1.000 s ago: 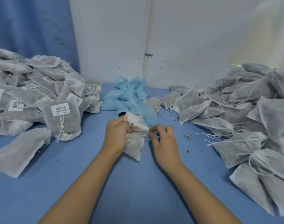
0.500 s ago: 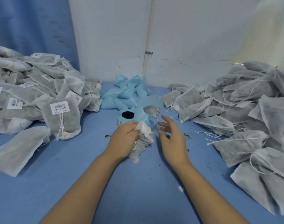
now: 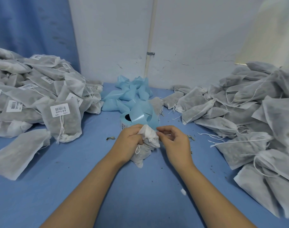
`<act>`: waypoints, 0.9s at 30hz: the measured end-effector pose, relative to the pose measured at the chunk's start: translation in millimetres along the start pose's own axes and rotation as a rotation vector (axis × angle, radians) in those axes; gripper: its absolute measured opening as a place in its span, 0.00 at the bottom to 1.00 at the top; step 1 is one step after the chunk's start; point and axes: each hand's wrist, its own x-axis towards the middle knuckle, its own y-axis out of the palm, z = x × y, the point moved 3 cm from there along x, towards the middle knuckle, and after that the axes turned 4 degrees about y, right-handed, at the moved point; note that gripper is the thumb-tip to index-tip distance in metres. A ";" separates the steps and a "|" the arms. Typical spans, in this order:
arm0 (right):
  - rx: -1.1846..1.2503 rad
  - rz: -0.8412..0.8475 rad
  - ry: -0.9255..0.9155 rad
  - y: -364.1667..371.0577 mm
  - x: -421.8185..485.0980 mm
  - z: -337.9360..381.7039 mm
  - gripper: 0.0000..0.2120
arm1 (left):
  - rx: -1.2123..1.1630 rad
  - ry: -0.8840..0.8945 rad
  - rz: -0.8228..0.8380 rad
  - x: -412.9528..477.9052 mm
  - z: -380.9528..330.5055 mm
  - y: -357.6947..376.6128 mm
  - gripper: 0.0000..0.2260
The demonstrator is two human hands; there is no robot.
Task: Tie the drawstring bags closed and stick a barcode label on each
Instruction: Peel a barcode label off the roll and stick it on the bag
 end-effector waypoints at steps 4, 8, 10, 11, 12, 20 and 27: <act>0.068 -0.039 0.102 -3.4 3.7 -4.9 0.08 | 0.008 0.006 -0.018 -0.1 0.5 -0.3 0.19; 0.107 -0.015 0.125 -3.9 3.9 -5.8 0.11 | 0.009 0.006 -0.023 -0.2 0.6 -0.6 0.20; 0.089 -0.016 0.119 -3.4 3.2 -5.3 0.11 | 0.014 0.002 -0.019 -0.3 1.0 -0.4 0.19; 0.077 -0.024 0.118 -3.1 3.0 -5.3 0.12 | 0.016 -0.001 -0.013 -0.4 1.0 0.2 0.19; 0.063 -0.034 0.115 -3.0 2.6 -5.2 0.12 | 0.017 -0.004 -0.006 -0.4 0.9 0.9 0.19; 0.029 -0.045 0.070 -3.4 2.0 -3.4 0.12 | 0.029 -0.009 0.008 -0.5 -1.0 2.2 0.17; 0.082 -0.069 0.073 -6.3 4.1 -4.7 0.13 | 0.031 -0.023 0.010 0.2 0.8 1.5 0.16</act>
